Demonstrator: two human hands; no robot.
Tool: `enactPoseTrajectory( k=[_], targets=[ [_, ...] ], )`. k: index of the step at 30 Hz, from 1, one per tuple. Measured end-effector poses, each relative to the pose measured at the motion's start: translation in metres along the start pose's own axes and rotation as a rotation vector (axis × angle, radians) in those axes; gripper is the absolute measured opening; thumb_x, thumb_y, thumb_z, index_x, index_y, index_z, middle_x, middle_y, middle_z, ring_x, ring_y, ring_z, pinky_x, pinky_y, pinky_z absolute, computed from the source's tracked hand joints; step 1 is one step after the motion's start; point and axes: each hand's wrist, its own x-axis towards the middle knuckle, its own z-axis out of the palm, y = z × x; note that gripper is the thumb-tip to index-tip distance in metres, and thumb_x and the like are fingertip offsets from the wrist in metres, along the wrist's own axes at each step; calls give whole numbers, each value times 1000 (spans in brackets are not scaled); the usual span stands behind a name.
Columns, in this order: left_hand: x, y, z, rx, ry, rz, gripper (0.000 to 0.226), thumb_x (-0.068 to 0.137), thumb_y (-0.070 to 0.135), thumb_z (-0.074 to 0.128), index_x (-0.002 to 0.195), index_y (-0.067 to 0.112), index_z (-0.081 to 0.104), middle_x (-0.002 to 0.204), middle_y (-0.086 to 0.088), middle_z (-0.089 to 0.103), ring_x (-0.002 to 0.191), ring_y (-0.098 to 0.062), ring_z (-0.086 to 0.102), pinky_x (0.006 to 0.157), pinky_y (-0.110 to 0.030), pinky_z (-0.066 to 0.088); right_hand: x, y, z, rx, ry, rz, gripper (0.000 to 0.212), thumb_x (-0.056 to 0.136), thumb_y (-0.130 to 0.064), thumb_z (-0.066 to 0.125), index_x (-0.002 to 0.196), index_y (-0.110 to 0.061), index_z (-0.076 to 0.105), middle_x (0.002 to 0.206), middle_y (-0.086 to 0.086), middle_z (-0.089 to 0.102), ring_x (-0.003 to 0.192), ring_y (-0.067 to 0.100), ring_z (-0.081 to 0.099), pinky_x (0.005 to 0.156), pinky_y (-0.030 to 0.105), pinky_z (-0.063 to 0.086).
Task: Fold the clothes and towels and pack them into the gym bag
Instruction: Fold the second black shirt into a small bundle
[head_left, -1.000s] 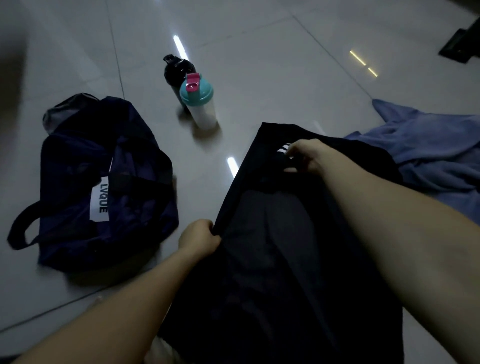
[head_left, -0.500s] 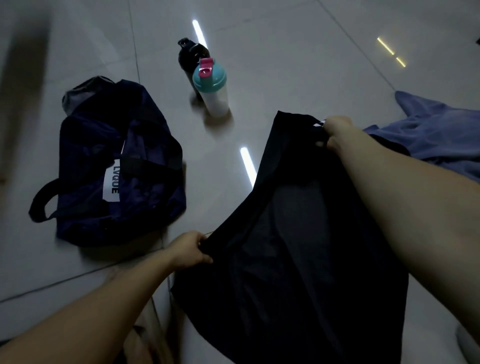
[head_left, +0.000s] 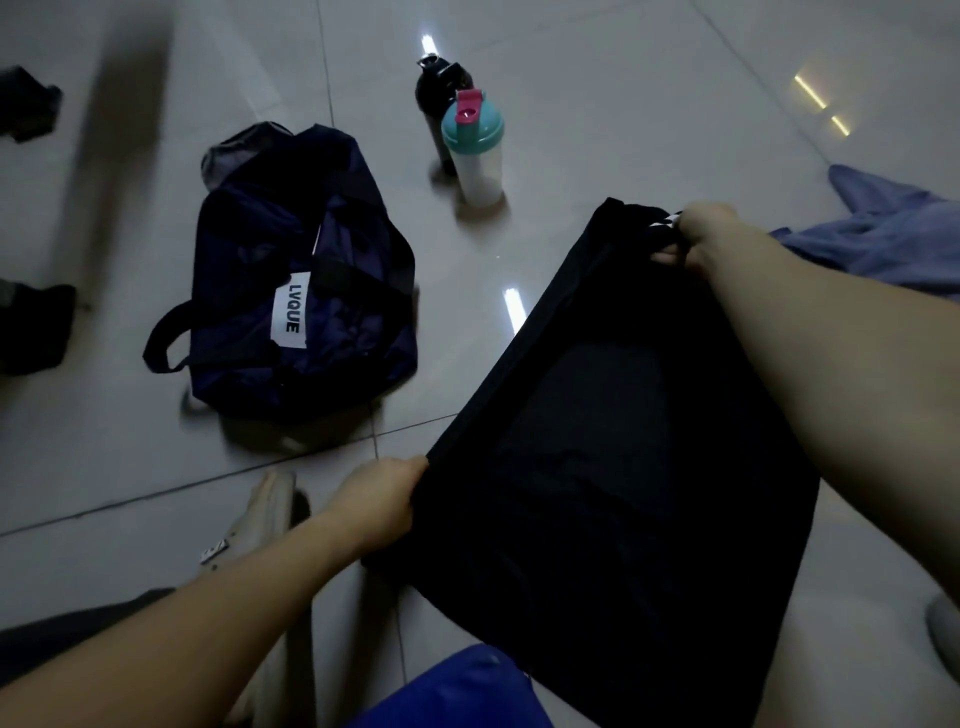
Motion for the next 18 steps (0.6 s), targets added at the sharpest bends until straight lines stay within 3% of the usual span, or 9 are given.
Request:
enactPoseTrajectory(
  k=[3,6,9,12,15,16,18],
  targets=[
    [-6,13,16,-7,-123,47,30,90,21,57,120,17,54,109,-10,67,97,-31,66,79,-39,55,-1,6,-4,27,76,-39,32,95,5,29,114,-10,50,83,10,59,37,12,59,33,30,48],
    [-4,25,25,15,-206,35,30,89,28,64,116,19,58,108,-6,66,97,-26,65,81,-35,55,-6,18,-10,110,164,-48,20,91,6,45,105,-8,48,87,11,61,57,18,62,36,26,46],
    [-3,27,29,-62,-311,-2,33,89,44,69,111,20,61,105,-1,65,96,-20,64,86,-35,55,-2,42,-16,130,54,-5,30,76,5,69,90,-15,52,88,8,66,70,19,65,43,24,47],
    [-5,23,31,-159,-416,-21,34,91,45,69,114,20,64,106,-2,66,96,-17,64,91,-39,56,-2,61,-16,64,-58,8,40,83,17,58,98,-19,51,86,-1,64,73,12,63,49,20,49],
    [3,13,36,-327,-342,-129,22,97,36,63,97,15,69,91,-5,69,85,-22,68,79,-39,57,0,62,-17,-40,-19,28,27,97,5,48,91,-21,43,84,-3,47,93,18,52,75,27,54],
    [8,7,36,-327,-266,-183,22,95,38,66,91,16,67,87,-3,68,81,-22,68,74,-38,55,2,61,-18,-71,14,23,28,98,-1,49,87,-24,39,83,-5,43,93,18,51,86,30,52],
    [13,-5,33,-265,-117,-285,33,82,51,76,88,23,62,86,2,65,79,-18,63,68,-34,52,3,59,-21,-13,35,21,19,95,-1,54,101,-19,53,88,-2,54,79,19,60,89,35,55]
  ],
)
